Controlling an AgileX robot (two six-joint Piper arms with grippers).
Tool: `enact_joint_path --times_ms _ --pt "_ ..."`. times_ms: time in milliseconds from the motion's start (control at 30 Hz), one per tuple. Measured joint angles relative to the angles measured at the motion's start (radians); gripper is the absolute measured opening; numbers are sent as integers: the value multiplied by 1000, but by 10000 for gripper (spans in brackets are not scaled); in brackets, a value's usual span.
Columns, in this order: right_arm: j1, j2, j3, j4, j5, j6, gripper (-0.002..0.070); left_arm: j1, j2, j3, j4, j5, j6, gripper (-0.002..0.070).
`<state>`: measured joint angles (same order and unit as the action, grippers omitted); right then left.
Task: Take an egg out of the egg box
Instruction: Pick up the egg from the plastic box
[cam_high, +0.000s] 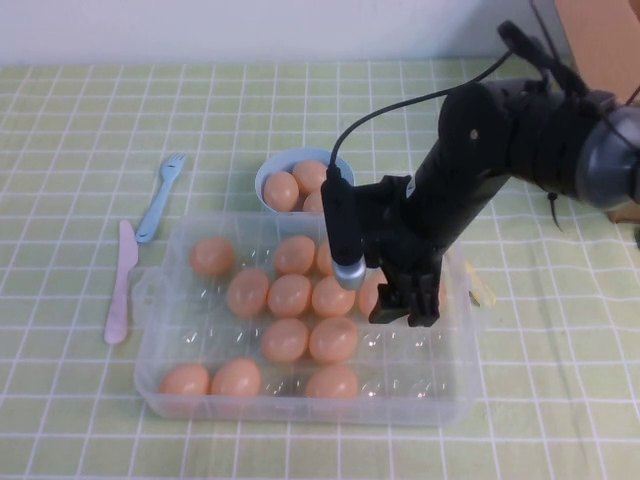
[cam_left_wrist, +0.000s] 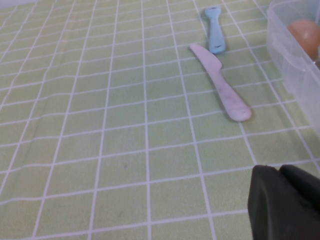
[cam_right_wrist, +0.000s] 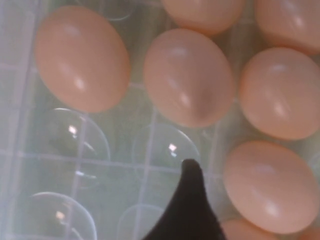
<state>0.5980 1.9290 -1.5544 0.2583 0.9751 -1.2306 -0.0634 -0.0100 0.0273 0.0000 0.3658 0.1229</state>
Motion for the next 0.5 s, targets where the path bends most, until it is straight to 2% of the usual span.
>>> enact_joint_path --times_ms 500 --pt "-18 128 -125 -78 34 21 501 0 0 0 0 0 0 -5"
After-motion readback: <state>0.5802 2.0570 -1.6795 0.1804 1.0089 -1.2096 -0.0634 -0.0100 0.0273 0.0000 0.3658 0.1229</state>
